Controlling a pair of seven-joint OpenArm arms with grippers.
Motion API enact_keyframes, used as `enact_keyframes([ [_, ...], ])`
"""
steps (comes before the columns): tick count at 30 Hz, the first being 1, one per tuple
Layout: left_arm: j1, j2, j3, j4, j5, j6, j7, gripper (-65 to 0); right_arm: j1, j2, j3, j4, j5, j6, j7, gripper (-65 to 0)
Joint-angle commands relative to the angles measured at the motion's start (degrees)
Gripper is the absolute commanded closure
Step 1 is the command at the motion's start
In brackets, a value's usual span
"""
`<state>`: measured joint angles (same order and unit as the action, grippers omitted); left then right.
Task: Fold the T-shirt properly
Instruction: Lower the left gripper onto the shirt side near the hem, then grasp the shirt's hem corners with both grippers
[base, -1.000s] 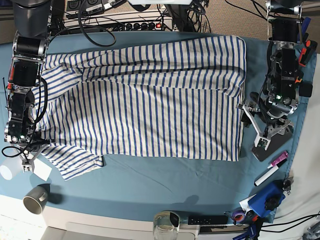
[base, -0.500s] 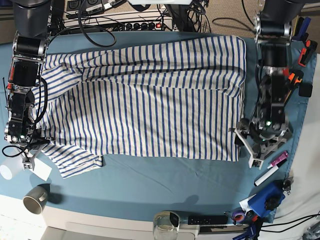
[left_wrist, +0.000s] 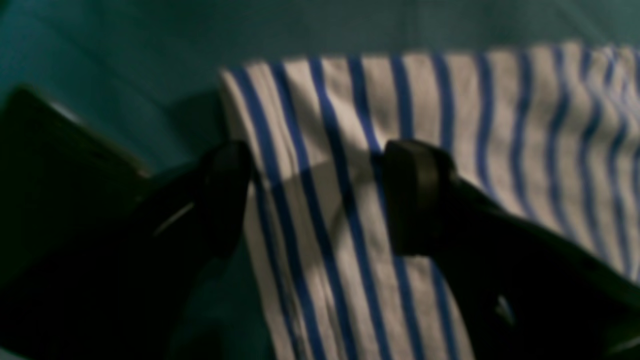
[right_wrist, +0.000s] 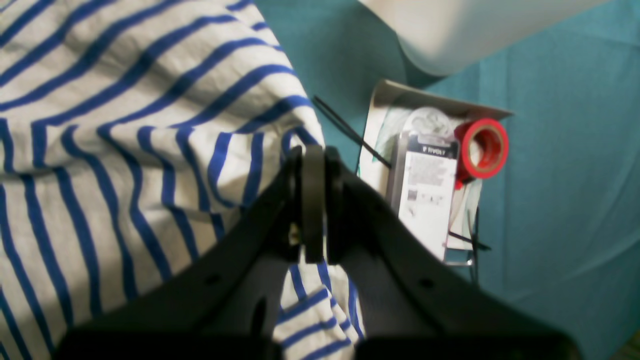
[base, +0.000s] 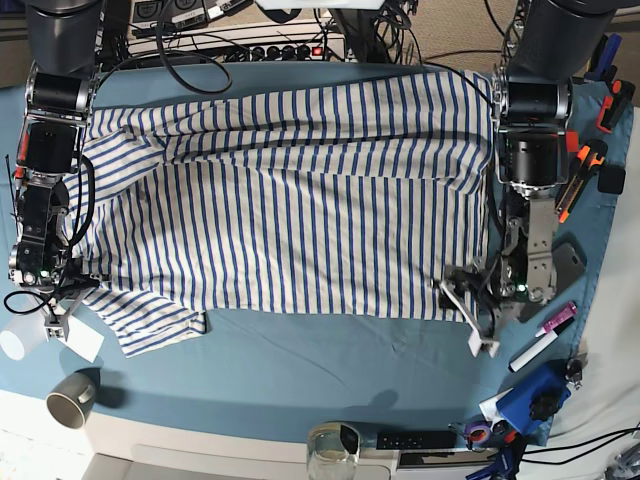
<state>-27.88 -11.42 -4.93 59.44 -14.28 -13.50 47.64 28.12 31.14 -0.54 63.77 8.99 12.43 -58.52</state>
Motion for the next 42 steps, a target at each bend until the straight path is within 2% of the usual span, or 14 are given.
enact_keyframes([
  [1, -1.66, 0.17, -0.07, -0.72, 0.68, 0.15, -0.20, -42.1, 1.88, 1.25, 0.26, 1.05, -0.46, -0.28, 0.74, 0.0],
  [5, -1.64, 0.09, -0.09, -3.54, 5.18, 3.91, -2.60, -42.1, 1.88, 1.25, 0.26, 1.05, -0.46, -0.28, 0.74, 0.0],
  [11, -2.97, 0.15, -0.07, -3.52, 5.84, 3.43, -2.21, -41.9, 1.90, 1.25, 0.26, 1.05, -0.44, -0.28, 0.87, 0.0],
  [12, -3.28, 0.17, -0.07, -3.52, 5.11, 3.41, -0.74, -40.0, 1.88, 1.25, 0.26, 1.05, -0.44, -0.28, 0.96, 0.0],
  [14, -3.72, 0.17, -0.07, -3.52, 2.93, 3.13, 2.82, -29.9, 1.88, 1.27, 0.26, 1.05, -0.46, -0.28, 1.03, 0.0],
  [18, -3.41, 0.15, -0.07, -3.52, 1.84, 3.17, 5.60, 0.0, 1.90, 1.25, 0.26, 1.05, -0.46, -0.28, 1.57, 0.0],
  [23, -3.74, 0.13, -0.07, -3.43, 1.55, 2.95, 7.02, 0.0, 1.92, 1.27, 0.26, 1.07, -0.44, -0.31, 3.08, 0.0],
  [26, -4.20, 0.13, -0.09, -2.99, -0.76, 2.91, 7.82, 0.0, 1.92, 1.27, 0.28, 1.07, -0.44, -0.33, 3.23, 0.0],
  [29, -4.55, 0.11, -0.11, -1.40, -2.93, 0.00, 9.88, 0.0, 1.92, 1.27, 0.28, 1.31, -0.39, -0.42, 3.37, 0.0],
  [33, -4.52, 0.09, -0.11, 2.99, -4.20, -0.07, 12.04, 0.0, 1.90, 1.51, 0.28, 4.11, -0.37, -0.44, 3.04, 0.0],
  [38, -4.50, -0.04, -0.11, 9.05, -5.49, 1.01, 14.93, 0.0, 1.90, 2.89, 0.28, 9.77, 2.10, -0.48, -0.22, 0.0],
  [42, -4.50, -0.04, -0.11, 12.22, -5.46, 1.01, 17.59, 0.0, 1.86, 3.28, 0.28, 10.05, 2.80, -0.48, -0.94, 0.0],
])
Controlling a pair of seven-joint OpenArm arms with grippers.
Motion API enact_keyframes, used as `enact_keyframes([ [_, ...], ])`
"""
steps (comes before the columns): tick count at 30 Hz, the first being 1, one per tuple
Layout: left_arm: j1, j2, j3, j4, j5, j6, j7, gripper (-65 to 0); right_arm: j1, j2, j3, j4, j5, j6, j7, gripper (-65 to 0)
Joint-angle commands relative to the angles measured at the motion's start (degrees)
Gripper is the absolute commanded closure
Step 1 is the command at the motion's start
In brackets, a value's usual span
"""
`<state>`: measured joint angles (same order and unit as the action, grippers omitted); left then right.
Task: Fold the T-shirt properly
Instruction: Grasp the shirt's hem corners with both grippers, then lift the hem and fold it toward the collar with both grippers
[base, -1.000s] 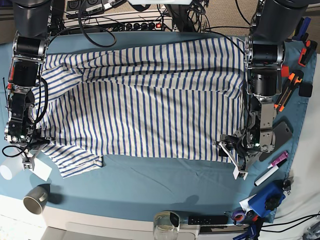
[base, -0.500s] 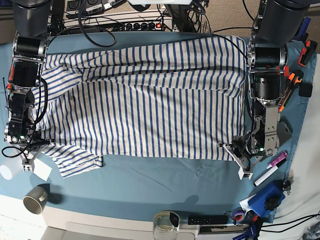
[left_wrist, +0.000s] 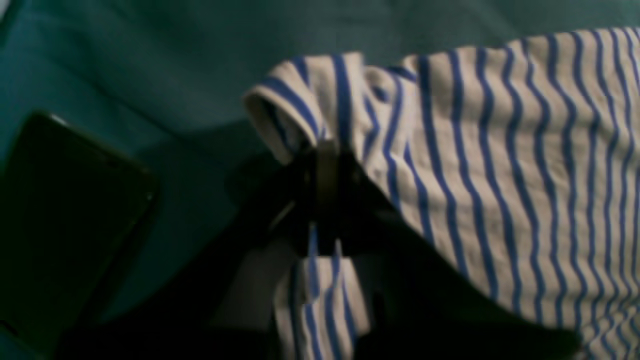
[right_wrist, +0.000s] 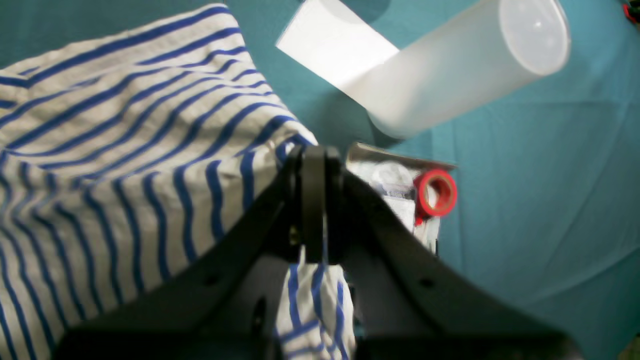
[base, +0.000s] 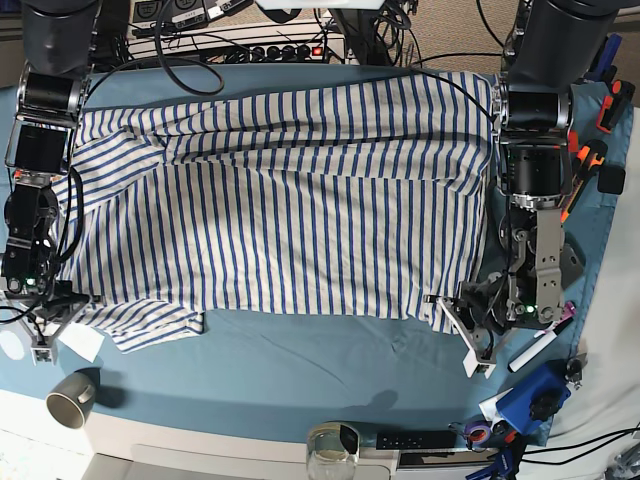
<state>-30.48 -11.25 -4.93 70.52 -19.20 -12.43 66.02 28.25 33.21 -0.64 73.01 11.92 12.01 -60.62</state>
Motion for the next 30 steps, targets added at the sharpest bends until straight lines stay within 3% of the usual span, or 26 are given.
enact_keyframes([
  [1, -1.90, -0.20, -0.11, 1.77, -0.57, -0.07, 0.28, 0.0, 1.75, 1.25, 0.39, 0.81, 0.33, -0.04, 0.55, 0.0],
  [10, -1.57, -1.55, -0.13, 6.23, -0.57, 1.16, 6.08, 0.0, 1.62, 3.43, 1.01, 0.87, 4.74, -0.04, -3.13, 0.0],
  [16, 0.17, -3.91, -0.13, 6.56, -0.61, 2.10, 7.08, 0.0, -0.42, 3.78, 10.08, 0.87, 10.58, 0.46, -4.13, 0.0],
  [22, 1.36, -5.14, -0.33, 7.04, -0.57, 2.12, 8.00, 0.0, -3.93, 3.80, 19.37, 0.87, 16.39, 4.74, -6.32, 0.0],
  [30, 4.04, -5.14, -0.98, 11.56, -1.46, 1.86, 8.48, 0.0, -7.19, 3.89, 22.69, 0.94, 20.61, 8.17, -8.72, 0.0],
])
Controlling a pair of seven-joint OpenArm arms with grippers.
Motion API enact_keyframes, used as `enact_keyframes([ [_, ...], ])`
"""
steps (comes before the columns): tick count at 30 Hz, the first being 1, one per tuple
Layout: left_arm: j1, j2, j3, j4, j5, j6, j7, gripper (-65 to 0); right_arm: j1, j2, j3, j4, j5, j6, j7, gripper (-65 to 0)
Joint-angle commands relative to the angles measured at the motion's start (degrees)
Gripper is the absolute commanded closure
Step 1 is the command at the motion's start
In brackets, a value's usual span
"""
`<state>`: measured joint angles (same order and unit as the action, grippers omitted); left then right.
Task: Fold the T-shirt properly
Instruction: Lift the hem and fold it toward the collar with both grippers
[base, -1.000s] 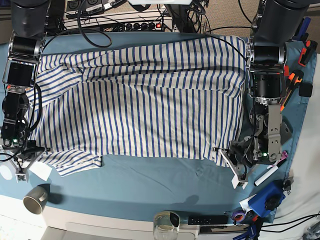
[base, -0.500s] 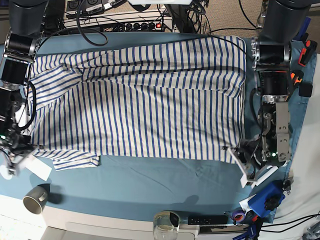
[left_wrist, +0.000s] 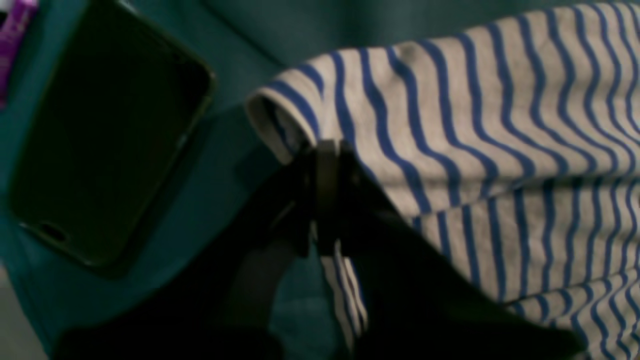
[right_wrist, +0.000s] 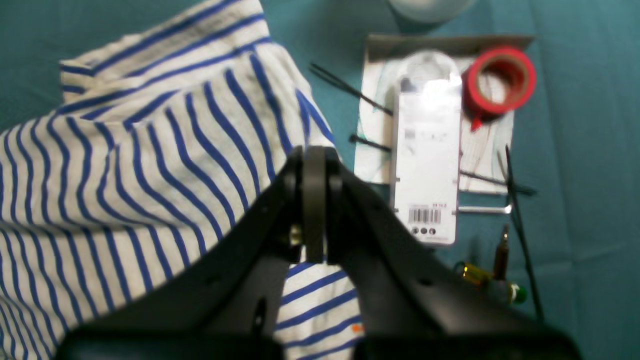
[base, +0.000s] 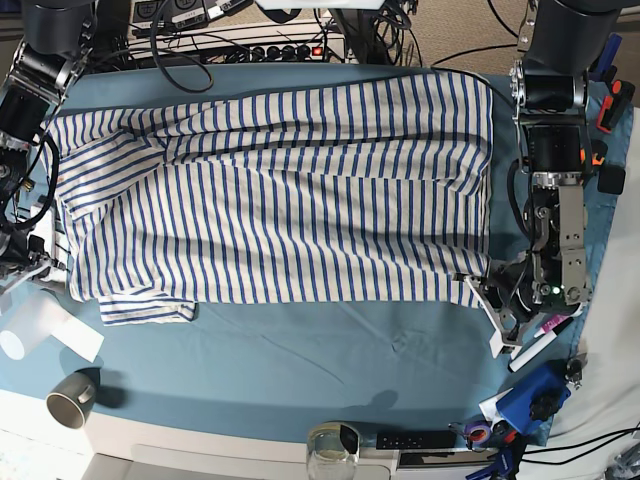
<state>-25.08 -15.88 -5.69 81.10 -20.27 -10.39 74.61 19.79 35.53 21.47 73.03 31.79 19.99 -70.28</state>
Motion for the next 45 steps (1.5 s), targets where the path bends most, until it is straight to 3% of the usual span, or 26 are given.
enact_keyframes([
  [1, -0.63, -0.50, -0.22, 1.68, -0.39, -0.17, -0.09, 0.0, 1.14, 1.62, 0.63, 0.92, 0.76, 0.17, 0.92, 0.0],
  [10, 7.93, -0.59, -0.22, 10.08, -0.37, -1.66, -0.50, 0.0, 0.02, 1.97, 0.66, 4.76, 0.76, 2.14, -0.44, 0.0],
  [20, 15.02, -1.14, -3.87, 16.48, -0.83, -1.66, -0.70, 0.0, -6.14, 4.66, 2.95, 6.91, 0.79, 2.05, 0.07, 0.0],
  [30, 22.01, -1.14, -12.35, 21.00, -6.49, -2.84, -0.96, 0.0, -7.45, 4.70, 13.31, 6.91, 0.79, 2.08, 0.15, 0.0],
  [35, 24.41, -1.14, -16.09, 22.64, -10.45, -3.21, -2.60, 0.0, -10.62, 4.55, 13.77, 6.91, 0.81, 2.10, 0.22, 0.0],
  [41, 24.13, -1.27, -16.24, 22.64, -13.35, -6.25, -2.69, 0.0, -11.06, 4.31, 13.77, 6.91, 2.29, 2.08, 1.46, 0.0],
  [45, 24.13, -1.27, -16.24, 22.64, -14.05, -6.23, -3.06, 0.0, -10.99, 4.31, 13.77, 6.91, 0.85, 2.12, 1.31, 0.0],
])
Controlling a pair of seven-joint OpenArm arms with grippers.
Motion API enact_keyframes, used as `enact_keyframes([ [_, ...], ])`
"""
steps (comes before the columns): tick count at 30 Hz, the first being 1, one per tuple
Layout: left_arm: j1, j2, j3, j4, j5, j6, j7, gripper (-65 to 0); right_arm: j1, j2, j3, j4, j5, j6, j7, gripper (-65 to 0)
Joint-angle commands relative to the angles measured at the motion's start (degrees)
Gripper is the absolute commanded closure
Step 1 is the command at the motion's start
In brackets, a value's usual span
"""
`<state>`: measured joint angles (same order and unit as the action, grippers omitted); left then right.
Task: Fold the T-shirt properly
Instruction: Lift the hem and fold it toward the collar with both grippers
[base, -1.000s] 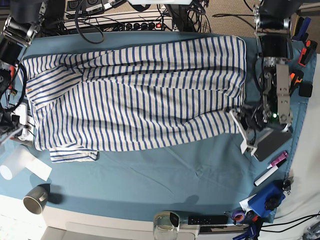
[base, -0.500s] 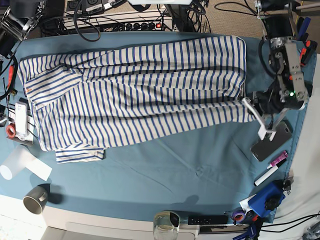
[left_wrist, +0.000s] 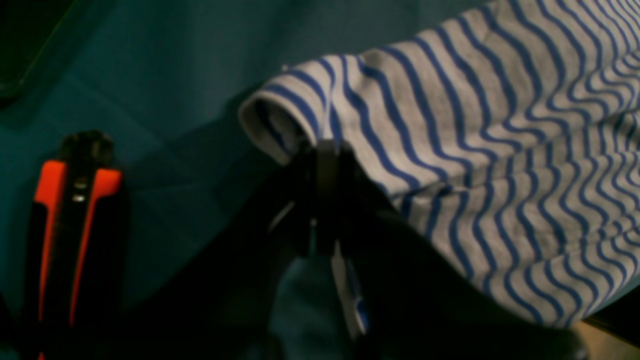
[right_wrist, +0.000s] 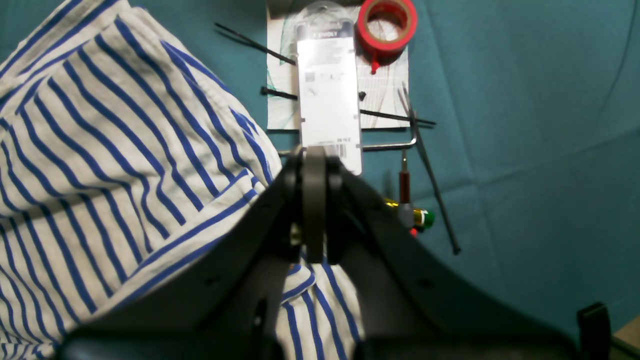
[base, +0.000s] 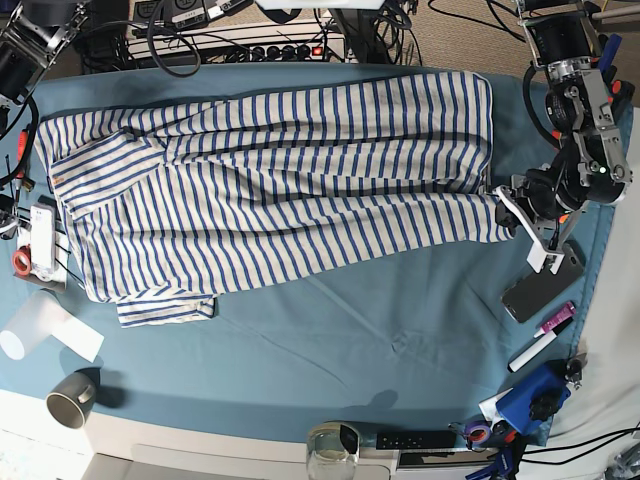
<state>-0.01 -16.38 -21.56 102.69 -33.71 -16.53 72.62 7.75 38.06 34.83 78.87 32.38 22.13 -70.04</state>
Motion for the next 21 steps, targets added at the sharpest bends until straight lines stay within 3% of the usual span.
enact_keyframes([
  [1, -0.94, -0.76, -0.37, 1.05, -0.61, -0.07, -1.14, 0.0, 1.38, 1.75, 0.42, 1.07, -0.90, -0.02, 1.07, 0.0],
  [4, -0.94, -0.76, -0.37, 1.05, -0.63, -0.07, -1.77, 0.0, 2.21, 1.77, 0.42, 1.07, 0.79, 0.09, 1.99, 0.0],
  [8, -0.94, -0.76, -0.37, 1.05, -0.61, -0.09, -1.92, 0.0, 5.64, 1.75, 0.35, 1.07, 2.78, 7.48, 2.78, 0.0],
  [9, -0.94, -0.76, -0.37, 1.05, -0.59, -0.09, -1.95, 0.0, 6.62, 1.75, 0.33, 1.07, 2.78, 7.89, 2.95, -2.0],
  [12, -0.94, -0.76, -0.37, 1.05, -0.59, -0.09, -1.99, 0.0, 9.49, 1.77, -1.60, 1.03, 1.97, 8.02, 5.38, -16.6],
  [13, -0.92, -0.76, -0.37, 1.05, -0.59, -0.11, -1.99, 0.0, 10.34, 1.77, -3.06, 0.94, 0.79, 7.98, 6.47, -19.6],
  [16, -0.94, -0.76, -0.37, 1.05, -0.59, -0.11, -2.08, 0.0, 12.39, 1.77, -9.53, 0.90, -3.17, 7.63, 9.05, -20.2],
  [21, -0.92, -0.76, -0.37, 1.05, -0.61, -1.86, -2.14, 0.0, 16.17, 1.73, -21.88, 0.22, -12.90, -0.11, 15.87, -20.2],
])
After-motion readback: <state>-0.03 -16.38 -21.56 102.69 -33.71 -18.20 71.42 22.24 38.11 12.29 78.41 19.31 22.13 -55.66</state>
